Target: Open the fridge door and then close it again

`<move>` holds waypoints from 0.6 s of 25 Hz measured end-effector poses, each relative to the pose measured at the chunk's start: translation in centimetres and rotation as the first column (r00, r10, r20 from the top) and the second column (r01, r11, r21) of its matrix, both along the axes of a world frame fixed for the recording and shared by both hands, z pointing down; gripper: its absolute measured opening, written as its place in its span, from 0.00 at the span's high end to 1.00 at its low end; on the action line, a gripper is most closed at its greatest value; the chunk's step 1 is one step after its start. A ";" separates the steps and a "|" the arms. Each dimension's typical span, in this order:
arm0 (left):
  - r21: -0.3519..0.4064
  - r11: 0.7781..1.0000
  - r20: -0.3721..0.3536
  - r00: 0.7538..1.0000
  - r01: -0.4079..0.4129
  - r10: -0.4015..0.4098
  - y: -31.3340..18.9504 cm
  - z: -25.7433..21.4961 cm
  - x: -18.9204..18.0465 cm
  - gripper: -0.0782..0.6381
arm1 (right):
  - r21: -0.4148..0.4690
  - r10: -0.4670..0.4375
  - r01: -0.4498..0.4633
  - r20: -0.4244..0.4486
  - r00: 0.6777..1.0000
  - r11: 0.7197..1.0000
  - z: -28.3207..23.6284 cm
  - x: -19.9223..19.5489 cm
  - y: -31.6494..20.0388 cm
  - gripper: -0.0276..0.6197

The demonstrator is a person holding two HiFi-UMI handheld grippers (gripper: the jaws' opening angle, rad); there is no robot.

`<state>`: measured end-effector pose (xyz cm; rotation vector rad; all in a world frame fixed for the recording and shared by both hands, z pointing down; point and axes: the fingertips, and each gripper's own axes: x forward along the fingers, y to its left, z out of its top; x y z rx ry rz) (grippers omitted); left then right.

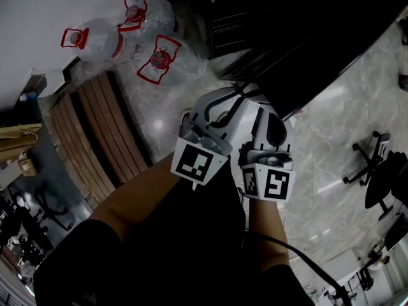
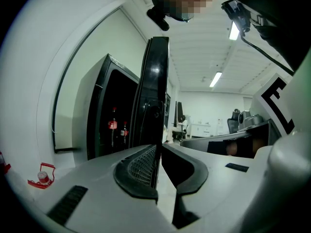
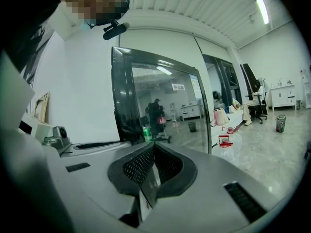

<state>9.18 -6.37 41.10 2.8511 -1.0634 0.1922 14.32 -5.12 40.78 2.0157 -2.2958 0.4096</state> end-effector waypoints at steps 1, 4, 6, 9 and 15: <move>-0.002 1.000 -0.001 1.000 0.002 -0.002 0.0 0.0 0.0 0.84 | 0.006 -0.001 0.001 -0.002 1.000 1.000 -0.2 -0.1 0.0 0.93; 0.005 1.000 0.000 1.000 0.001 -0.001 0.1 0.0 0.0 0.84 | 0.008 0.003 -0.003 0.002 1.000 1.000 -0.6 -0.2 0.3 0.93; 0.015 1.000 -0.001 1.000 0.000 0.000 0.1 -0.1 -0.1 0.84 | 0.012 0.005 -0.005 0.008 1.000 1.000 -1.0 -0.4 0.4 0.93; 0.012 1.000 -0.004 1.000 0.001 -0.001 0.0 -0.2 -0.2 0.84 | 0.019 0.000 0.000 -0.001 1.000 1.000 -1.5 -0.8 0.5 0.93; 0.000 1.000 -0.012 1.000 0.011 -0.011 -0.2 -0.3 -0.3 0.84 | 0.022 -0.007 0.007 -0.012 1.000 1.000 -1.9 -1.2 0.3 0.93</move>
